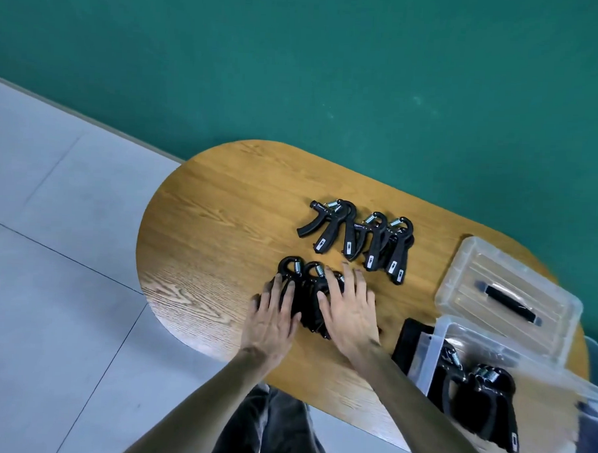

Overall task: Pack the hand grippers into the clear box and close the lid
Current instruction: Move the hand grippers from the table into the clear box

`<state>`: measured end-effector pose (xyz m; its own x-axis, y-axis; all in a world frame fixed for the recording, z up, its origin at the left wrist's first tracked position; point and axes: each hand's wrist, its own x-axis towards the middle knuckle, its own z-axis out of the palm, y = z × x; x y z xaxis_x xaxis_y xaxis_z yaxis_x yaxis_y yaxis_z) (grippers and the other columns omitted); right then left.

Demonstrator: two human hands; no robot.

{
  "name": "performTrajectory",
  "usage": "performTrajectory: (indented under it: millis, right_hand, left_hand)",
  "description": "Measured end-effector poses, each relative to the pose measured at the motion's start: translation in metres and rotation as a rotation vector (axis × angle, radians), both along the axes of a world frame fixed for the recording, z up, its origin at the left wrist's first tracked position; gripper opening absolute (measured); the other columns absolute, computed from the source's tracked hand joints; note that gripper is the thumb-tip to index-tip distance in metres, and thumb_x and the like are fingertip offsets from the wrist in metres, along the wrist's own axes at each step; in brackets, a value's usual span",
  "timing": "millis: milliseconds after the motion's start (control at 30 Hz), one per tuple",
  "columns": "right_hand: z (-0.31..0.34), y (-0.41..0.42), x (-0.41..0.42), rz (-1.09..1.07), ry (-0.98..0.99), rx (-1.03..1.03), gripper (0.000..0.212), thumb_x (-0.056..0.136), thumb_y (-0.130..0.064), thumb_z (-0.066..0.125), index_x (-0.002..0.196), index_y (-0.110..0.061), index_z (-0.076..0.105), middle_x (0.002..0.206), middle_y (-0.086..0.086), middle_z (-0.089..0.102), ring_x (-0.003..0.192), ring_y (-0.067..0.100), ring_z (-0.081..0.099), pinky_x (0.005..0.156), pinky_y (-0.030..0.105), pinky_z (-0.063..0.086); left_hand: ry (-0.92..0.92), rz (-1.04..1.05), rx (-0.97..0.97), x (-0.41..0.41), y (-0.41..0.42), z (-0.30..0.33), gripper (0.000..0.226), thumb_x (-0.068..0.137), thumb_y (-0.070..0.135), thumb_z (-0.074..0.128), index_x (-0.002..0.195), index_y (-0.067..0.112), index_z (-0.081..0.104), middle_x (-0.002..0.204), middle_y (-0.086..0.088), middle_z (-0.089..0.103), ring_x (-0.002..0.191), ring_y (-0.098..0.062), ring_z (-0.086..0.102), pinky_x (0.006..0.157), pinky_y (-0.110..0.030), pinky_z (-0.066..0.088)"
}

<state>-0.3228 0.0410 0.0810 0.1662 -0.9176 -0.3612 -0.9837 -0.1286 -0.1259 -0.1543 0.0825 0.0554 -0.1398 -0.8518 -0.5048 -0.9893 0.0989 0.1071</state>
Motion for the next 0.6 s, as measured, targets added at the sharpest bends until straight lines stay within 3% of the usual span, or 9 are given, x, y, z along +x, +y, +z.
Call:
performTrajectory:
  millis: [200, 400, 600]
  right_hand:
    - [-0.043, -0.039, 0.002, 0.033, 0.000, -0.022, 0.053, 0.107, -0.044, 0.026, 0.151, -0.018, 0.040, 0.156, 0.017, 0.037, 0.141, 0.040, 0.036, 0.102, 0.056, 0.045]
    - [-0.075, -0.091, 0.006, 0.031, 0.006, -0.044, 0.057, 0.105, -0.047, 0.030, 0.154, -0.018, 0.034, 0.162, 0.018, 0.025, 0.150, 0.044, 0.021, 0.116, 0.063, 0.028]
    - [-0.093, -0.131, 0.027, 0.050, -0.017, -0.090, 0.062, 0.105, -0.051, 0.027, 0.157, -0.016, 0.026, 0.166, 0.019, 0.019, 0.152, 0.044, 0.016, 0.118, 0.063, 0.024]
  left_hand:
    - [0.050, 0.059, 0.048, -0.003, -0.021, -0.038, 0.067, 0.106, 0.049, 0.006, 0.158, 0.016, -0.020, 0.168, -0.016, -0.013, 0.155, -0.031, 0.007, 0.124, -0.047, 0.019]
    - [0.125, 0.124, 0.059, 0.000, -0.034, -0.072, 0.071, 0.107, 0.052, 0.010, 0.151, 0.022, -0.035, 0.163, -0.011, -0.029, 0.156, -0.031, -0.003, 0.125, -0.051, 0.017]
    - [0.192, 0.176, 0.030, -0.005, -0.038, -0.089, 0.072, 0.107, 0.053, 0.011, 0.150, 0.023, -0.037, 0.161, -0.008, -0.037, 0.152, -0.035, 0.018, 0.118, -0.050, 0.031]
